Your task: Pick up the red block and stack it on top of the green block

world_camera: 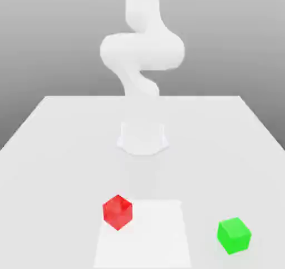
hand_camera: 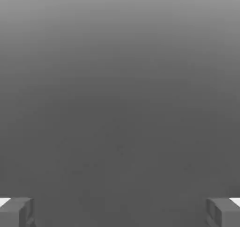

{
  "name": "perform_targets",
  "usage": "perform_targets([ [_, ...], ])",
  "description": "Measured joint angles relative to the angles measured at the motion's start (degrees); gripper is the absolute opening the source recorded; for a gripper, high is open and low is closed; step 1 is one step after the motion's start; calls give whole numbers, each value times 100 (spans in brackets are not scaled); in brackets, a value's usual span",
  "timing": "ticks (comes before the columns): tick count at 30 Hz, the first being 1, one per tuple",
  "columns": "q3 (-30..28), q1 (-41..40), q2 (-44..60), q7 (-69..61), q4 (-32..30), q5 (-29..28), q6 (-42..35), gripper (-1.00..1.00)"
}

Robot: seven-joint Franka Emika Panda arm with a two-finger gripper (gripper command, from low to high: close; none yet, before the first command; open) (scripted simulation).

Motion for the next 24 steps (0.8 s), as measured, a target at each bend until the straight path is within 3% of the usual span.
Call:
perform_targets([
  [8, -1026, 722, 1549, -2160, -931, 411, 899, 0],
  [15, -1528, 1090, 2861, -3878, -1726, 596, 1670, 0],
  [24, -1721, 899, 4135, -5132, -2557, -55, 2619, 0],
])
